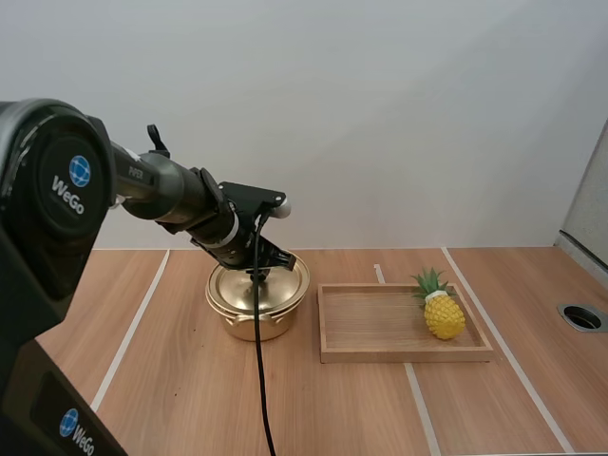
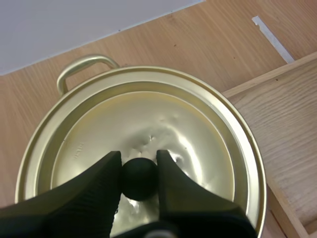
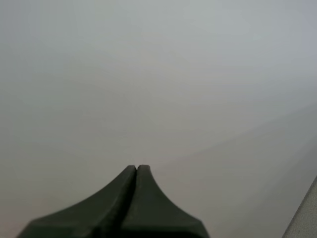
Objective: Open the pot, put the grape inside, and close it
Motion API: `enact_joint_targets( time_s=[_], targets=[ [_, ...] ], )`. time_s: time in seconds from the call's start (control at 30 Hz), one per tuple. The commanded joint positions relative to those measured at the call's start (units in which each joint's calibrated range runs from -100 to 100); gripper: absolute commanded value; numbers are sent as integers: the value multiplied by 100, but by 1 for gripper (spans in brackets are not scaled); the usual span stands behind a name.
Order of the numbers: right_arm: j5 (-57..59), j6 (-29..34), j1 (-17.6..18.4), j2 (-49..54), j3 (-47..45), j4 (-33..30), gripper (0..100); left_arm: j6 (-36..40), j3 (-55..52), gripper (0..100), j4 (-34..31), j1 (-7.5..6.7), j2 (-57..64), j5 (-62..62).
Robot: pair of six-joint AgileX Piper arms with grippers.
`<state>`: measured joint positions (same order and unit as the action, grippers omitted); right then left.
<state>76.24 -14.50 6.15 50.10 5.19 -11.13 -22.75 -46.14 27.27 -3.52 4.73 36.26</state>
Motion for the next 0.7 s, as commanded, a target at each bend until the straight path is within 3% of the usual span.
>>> enact_joint_targets(
  time_s=[0.0,0.67],
  targets=[
    [-34,2,-21,75,-29,-39,0,-101,-294,0,-333,-2,-121,-53],
    [-34,2,-21,75,-29,-39,0,-101,-305,0,-436,-2,-21,694]
  ],
)
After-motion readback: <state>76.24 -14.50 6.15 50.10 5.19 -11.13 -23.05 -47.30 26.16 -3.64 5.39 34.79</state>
